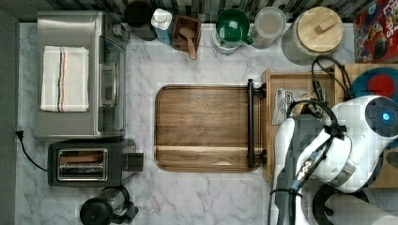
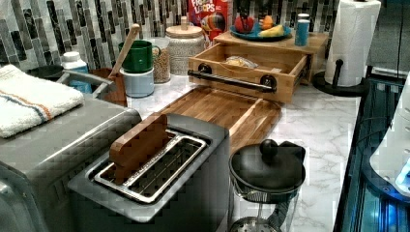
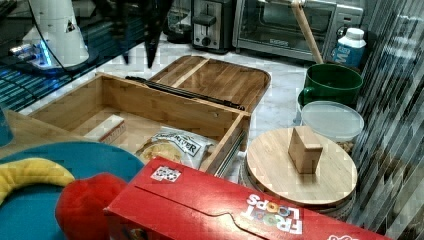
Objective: Pick up the butter.
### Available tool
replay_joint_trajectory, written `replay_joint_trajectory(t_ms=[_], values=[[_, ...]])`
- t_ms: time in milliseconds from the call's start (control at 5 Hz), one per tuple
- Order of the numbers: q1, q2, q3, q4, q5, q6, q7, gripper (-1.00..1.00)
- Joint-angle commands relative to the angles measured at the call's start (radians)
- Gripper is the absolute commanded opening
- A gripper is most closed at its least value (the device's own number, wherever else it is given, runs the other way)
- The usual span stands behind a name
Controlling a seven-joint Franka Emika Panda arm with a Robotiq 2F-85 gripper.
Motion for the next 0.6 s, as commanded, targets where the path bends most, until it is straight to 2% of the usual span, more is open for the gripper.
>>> replay_joint_trajectory(t_ms=[200, 400, 600], values=[[-0.053, 0.017, -0.027, -0.037, -0.021, 0.108, 0.084, 1.0], [-0.059, 0.061, -0.038, -0.027, -0.01, 0.113, 0.094, 1.0], [-0.066, 0.072, -0.042, -0.065, 0.031, 0.155, 0.102, 1.0]])
